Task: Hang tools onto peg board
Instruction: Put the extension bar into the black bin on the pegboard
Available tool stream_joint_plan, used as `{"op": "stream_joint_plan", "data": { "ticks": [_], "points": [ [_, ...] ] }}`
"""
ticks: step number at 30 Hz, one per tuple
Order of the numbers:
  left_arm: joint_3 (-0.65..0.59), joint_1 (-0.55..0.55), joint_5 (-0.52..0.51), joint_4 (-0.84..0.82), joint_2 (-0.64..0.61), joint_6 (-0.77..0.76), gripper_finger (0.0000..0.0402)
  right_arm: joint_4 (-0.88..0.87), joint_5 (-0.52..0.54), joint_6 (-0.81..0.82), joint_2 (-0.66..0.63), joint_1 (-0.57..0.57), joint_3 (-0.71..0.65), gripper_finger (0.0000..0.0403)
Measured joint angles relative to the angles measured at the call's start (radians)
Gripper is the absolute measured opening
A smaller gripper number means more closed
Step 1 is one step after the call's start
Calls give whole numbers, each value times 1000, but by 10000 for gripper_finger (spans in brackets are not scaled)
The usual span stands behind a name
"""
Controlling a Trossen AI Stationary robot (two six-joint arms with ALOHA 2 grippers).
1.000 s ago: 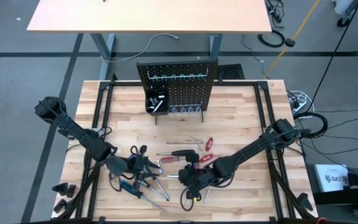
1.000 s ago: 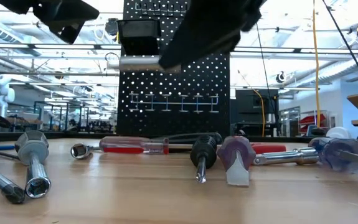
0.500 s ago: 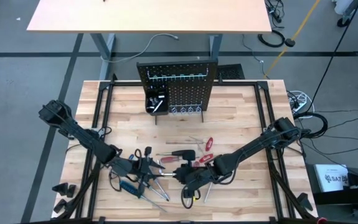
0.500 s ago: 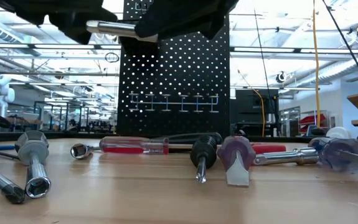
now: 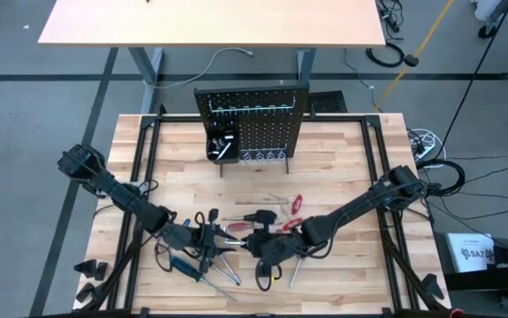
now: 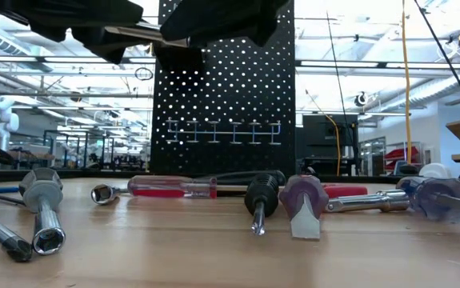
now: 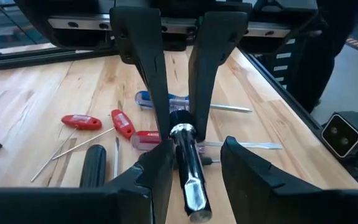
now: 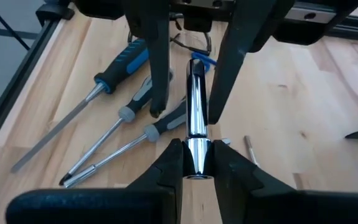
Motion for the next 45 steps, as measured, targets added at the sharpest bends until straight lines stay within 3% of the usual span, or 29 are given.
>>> {"op": "stream_joint_plan", "data": {
  "ticks": [30,40,45],
  "points": [
    [0,2,-7,-5,0,-2,134,5,29,-4,0,-2,0,50],
    [0,7,-22,-8,0,0,40,3,33,0,0,-2,0,50],
    [0,7,-23,-9,0,0,37,2,34,0,0,-2,0,50]
  ]
}}
